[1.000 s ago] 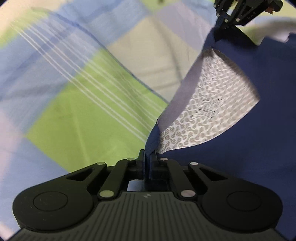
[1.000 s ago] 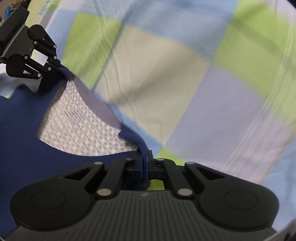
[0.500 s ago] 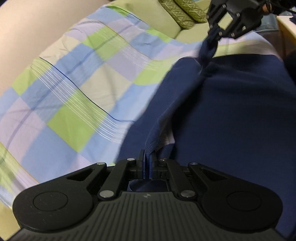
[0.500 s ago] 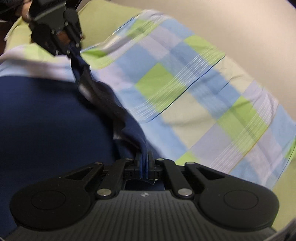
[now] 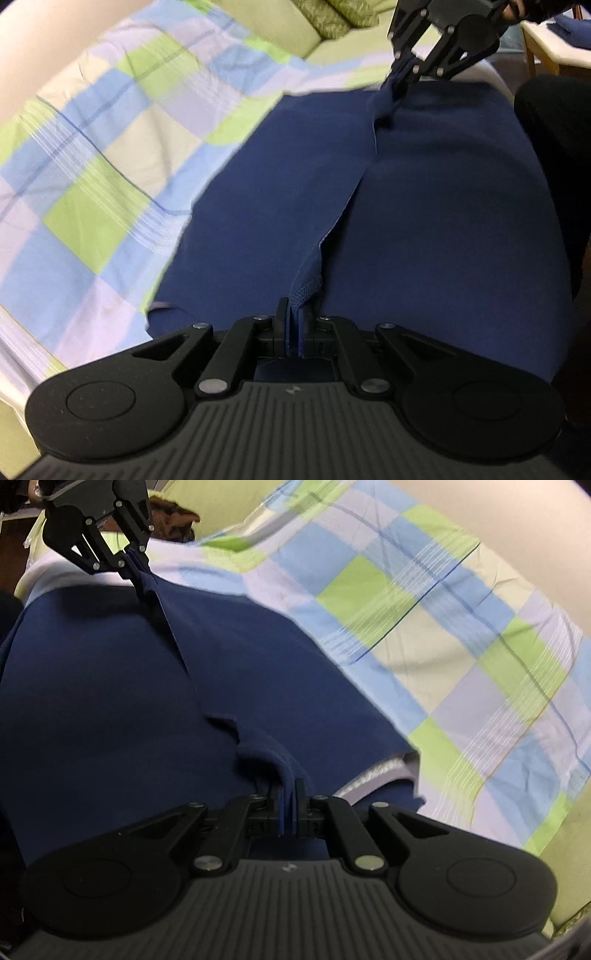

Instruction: Fold clothes

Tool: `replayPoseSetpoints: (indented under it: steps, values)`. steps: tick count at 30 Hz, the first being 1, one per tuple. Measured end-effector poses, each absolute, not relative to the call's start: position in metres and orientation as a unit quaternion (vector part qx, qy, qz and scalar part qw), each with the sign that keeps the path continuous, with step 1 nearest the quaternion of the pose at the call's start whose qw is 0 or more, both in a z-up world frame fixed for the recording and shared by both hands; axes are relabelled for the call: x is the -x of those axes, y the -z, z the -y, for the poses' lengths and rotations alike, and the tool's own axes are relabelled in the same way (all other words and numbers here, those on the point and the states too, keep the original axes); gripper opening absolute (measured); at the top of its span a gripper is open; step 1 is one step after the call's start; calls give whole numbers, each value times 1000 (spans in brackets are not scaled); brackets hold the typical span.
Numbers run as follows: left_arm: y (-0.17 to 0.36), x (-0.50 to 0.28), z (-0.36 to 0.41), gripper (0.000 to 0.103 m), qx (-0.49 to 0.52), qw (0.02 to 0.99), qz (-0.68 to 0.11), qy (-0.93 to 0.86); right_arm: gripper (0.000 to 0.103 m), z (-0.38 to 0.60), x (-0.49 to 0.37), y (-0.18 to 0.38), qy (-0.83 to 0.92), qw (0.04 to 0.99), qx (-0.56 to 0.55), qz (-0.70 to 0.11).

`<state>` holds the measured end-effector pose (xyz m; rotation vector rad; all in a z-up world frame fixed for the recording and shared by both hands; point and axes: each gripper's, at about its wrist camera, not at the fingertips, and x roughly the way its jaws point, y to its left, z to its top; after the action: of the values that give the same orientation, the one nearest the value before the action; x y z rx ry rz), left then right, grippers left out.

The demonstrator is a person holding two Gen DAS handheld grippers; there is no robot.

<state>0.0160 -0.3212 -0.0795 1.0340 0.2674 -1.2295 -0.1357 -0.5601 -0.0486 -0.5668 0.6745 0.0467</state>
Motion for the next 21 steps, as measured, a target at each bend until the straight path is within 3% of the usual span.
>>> replayPoseSetpoints:
  steps: [3,7,14,21]
  values:
    - [82,-18,321,3,-462,689,-126,544,4,564,135,51,-18,907,257,-332]
    - [80,-18,314,26,-460,683,-139,550,20,564,144,54,-18,903,258,-344]
    - [50,-30,292,26,-391,726,-141,548,20,584,156,30,12,931,210,-298]
    - [31,-75,351,26,-360,743,-92,557,20,610,101,7,-9,964,132,-231]
